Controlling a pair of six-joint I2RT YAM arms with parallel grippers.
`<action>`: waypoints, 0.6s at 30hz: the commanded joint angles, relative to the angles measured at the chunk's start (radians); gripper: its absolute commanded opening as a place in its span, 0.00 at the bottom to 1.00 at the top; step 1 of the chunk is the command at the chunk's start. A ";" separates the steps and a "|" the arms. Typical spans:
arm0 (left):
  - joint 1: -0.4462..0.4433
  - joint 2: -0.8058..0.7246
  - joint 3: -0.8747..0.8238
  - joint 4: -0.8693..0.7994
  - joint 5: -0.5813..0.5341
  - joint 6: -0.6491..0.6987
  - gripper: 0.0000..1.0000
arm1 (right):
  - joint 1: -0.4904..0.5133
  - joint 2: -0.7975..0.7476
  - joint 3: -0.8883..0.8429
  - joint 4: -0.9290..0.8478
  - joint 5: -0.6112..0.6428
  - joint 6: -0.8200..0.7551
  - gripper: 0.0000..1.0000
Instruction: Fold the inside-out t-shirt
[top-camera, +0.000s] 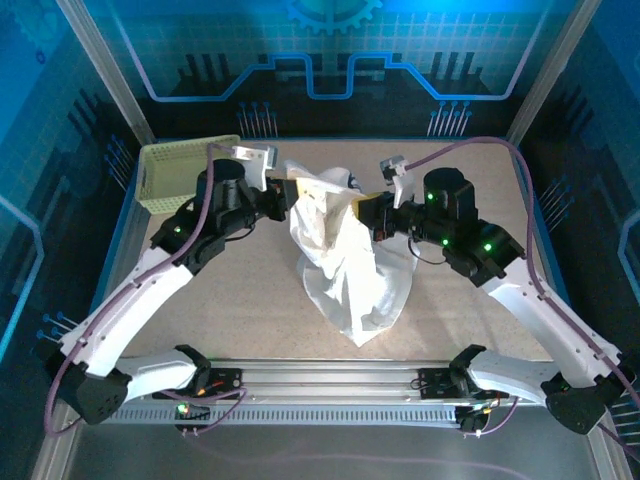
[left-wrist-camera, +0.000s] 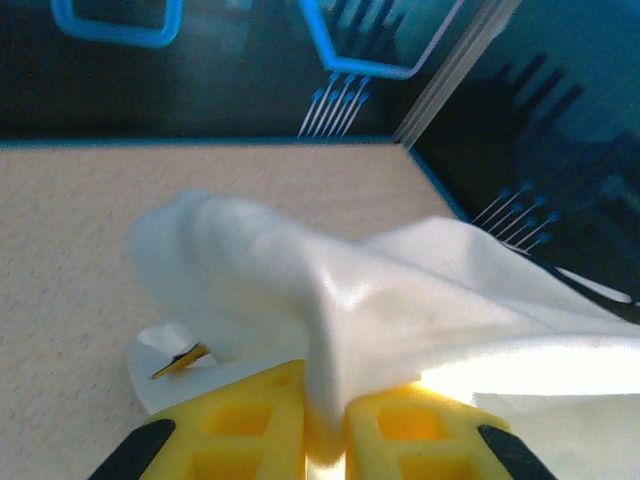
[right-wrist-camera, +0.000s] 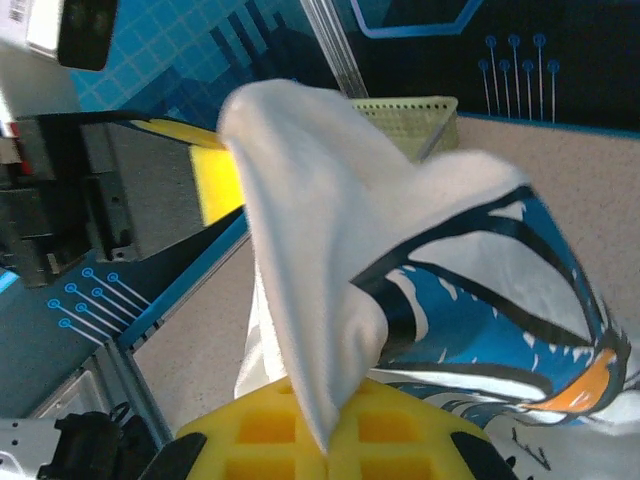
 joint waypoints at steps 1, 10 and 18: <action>0.022 0.091 0.042 -0.143 -0.104 0.030 0.18 | -0.061 -0.018 -0.064 0.037 -0.082 0.052 0.00; -0.020 0.208 0.084 -0.283 -0.191 0.018 0.39 | -0.122 -0.013 -0.196 0.096 -0.143 0.114 0.00; -0.189 0.077 -0.078 -0.055 -0.045 0.039 0.68 | -0.113 -0.018 -0.199 0.124 -0.157 0.108 0.00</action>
